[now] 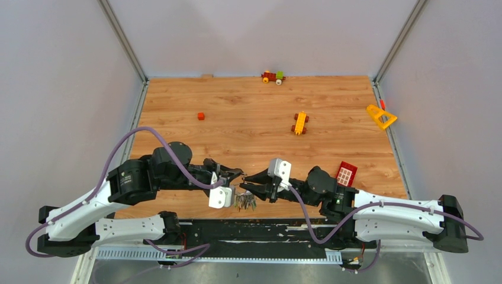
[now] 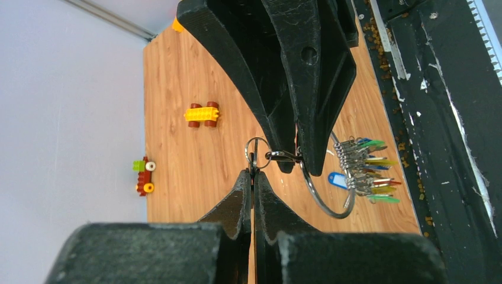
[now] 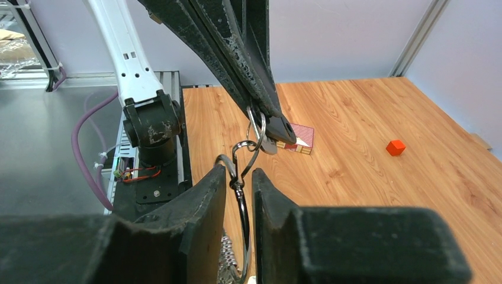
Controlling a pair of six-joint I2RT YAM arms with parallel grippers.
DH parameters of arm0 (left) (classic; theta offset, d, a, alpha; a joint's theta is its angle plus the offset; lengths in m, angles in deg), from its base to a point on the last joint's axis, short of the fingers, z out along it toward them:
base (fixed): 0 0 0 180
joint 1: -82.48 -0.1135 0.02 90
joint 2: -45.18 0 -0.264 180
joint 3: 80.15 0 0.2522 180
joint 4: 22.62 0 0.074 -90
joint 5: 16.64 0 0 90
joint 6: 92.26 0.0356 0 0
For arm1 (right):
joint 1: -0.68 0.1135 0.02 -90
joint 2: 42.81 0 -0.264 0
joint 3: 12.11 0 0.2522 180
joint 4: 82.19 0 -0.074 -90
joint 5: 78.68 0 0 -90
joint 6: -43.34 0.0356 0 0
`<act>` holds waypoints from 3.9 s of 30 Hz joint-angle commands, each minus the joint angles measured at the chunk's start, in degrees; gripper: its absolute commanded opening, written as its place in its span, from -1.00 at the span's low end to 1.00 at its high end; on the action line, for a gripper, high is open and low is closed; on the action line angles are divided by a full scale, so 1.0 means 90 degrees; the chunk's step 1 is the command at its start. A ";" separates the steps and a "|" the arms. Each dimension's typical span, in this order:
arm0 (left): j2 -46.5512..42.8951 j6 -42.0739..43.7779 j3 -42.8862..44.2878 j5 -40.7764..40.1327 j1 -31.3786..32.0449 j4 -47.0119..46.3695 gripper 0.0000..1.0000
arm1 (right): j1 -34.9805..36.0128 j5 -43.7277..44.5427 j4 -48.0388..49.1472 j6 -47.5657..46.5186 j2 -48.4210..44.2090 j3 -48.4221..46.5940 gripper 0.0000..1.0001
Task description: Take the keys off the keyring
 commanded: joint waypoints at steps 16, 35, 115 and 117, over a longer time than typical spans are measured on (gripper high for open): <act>-0.0050 -0.0089 0.0431 0.0501 -0.0014 -0.0451 -1.00 | -0.0026 -0.0082 0.0382 0.0060 -0.0059 0.0052 -0.65; -0.0089 -0.0125 0.0300 0.0385 -0.0014 -0.0516 -1.00 | -0.0024 -0.0078 0.0515 0.0139 -0.0290 0.0160 -0.76; -0.0589 -0.0831 -0.0741 -0.0299 -0.0014 -0.1239 -0.93 | -0.0019 0.2291 -0.1011 0.1162 -0.0278 -0.1035 -1.00; -0.0664 -0.0970 -0.0891 -0.0279 -0.0014 -0.1452 -0.62 | -0.0024 0.2403 -0.1182 0.0950 -0.0267 -0.1184 -1.00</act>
